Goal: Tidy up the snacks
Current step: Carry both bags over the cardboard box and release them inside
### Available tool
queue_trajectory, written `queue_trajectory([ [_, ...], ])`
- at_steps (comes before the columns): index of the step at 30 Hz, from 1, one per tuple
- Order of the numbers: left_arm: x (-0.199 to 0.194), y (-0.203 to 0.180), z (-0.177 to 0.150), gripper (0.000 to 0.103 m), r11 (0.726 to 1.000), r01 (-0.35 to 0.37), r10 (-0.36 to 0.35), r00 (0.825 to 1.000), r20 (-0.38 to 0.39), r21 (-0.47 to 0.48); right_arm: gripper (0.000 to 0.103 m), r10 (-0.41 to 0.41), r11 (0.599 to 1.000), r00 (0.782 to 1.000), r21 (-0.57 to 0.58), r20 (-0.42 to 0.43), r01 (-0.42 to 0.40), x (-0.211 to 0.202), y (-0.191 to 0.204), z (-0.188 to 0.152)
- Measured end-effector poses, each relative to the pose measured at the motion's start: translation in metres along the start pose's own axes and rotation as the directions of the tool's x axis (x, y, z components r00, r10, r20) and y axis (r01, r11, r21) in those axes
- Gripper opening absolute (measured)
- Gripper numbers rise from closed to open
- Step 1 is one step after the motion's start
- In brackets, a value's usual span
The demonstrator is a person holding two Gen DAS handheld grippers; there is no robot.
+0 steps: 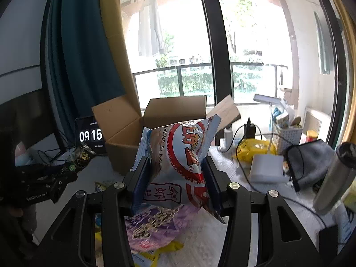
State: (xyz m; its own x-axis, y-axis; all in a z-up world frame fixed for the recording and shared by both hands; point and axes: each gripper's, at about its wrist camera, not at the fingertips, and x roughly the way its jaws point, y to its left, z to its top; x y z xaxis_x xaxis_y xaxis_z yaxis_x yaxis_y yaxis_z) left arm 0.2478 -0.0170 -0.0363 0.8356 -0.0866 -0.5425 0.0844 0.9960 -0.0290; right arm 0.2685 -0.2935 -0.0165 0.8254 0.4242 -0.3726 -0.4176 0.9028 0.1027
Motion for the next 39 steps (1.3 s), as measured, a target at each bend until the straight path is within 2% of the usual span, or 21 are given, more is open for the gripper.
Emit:
queue_trajectory([
  [5,0.011,0.001,0.03,0.036,0.999,-0.001,-0.002,0.998,0.062,0.045,0.051,-0.011,1.0,0.999,-0.01,0.034,0.011,0.007,-0.003,0.014],
  [6,0.014,0.001,0.034,0.025,0.999,0.0,-0.004,0.998,0.063,0.053,0.051,-0.012,1.0,0.999,-0.009,0.044,0.012,0.008,-0.004,0.018],
  [10,0.027,0.014,0.042,0.025,1.0,-0.005,0.004,0.999,0.043,0.024,0.051,-0.016,1.0,0.997,-0.006,0.069,0.016,0.013,-0.006,0.03],
  [12,0.029,0.023,0.036,0.025,1.0,0.004,-0.004,1.0,0.019,-0.013,0.051,-0.015,1.0,0.997,0.0,0.078,0.015,0.013,-0.006,0.033],
  [14,0.035,0.032,0.024,0.026,0.997,0.032,-0.035,0.999,-0.037,-0.067,0.051,-0.014,1.0,0.997,0.004,0.075,0.014,0.014,-0.006,0.032],
  [18,0.044,0.039,-0.01,0.031,0.991,0.029,-0.048,0.988,-0.15,-0.127,0.051,-0.011,1.0,0.999,0.017,0.039,0.011,0.019,-0.008,0.021],
  [21,0.049,0.031,-0.03,0.052,0.987,0.047,-0.079,0.975,-0.208,-0.157,0.051,-0.013,1.0,1.0,0.026,0.017,0.012,0.021,-0.009,0.013],
  [22,0.052,0.026,-0.038,0.053,0.986,0.055,-0.089,0.97,-0.225,-0.154,0.051,-0.013,0.999,1.0,0.031,0.011,0.012,0.022,-0.01,0.012],
  [30,0.078,-0.003,-0.074,0.052,0.997,0.045,-0.063,0.943,-0.328,-0.064,0.051,-0.016,0.999,1.0,0.042,0.005,0.015,0.016,-0.012,0.007],
  [31,0.081,-0.005,-0.077,0.051,0.997,0.045,-0.063,0.936,-0.345,-0.059,0.051,-0.017,0.999,1.0,0.042,0.006,0.017,0.015,-0.012,0.006],
  [33,0.086,-0.007,-0.083,0.043,0.996,0.062,-0.084,0.926,-0.368,-0.069,0.052,-0.022,0.999,1.0,0.044,0.009,0.022,0.012,-0.014,0.006],
  [36,0.081,-0.01,-0.082,0.035,0.997,0.068,-0.08,0.931,-0.356,-0.046,0.052,-0.028,0.999,1.0,0.046,0.014,0.027,0.008,-0.016,0.006],
  [39,0.072,-0.01,-0.076,0.033,0.996,0.078,-0.087,0.941,-0.327,-0.039,0.051,-0.03,0.999,0.999,0.045,0.017,0.029,0.008,-0.016,0.007],
])
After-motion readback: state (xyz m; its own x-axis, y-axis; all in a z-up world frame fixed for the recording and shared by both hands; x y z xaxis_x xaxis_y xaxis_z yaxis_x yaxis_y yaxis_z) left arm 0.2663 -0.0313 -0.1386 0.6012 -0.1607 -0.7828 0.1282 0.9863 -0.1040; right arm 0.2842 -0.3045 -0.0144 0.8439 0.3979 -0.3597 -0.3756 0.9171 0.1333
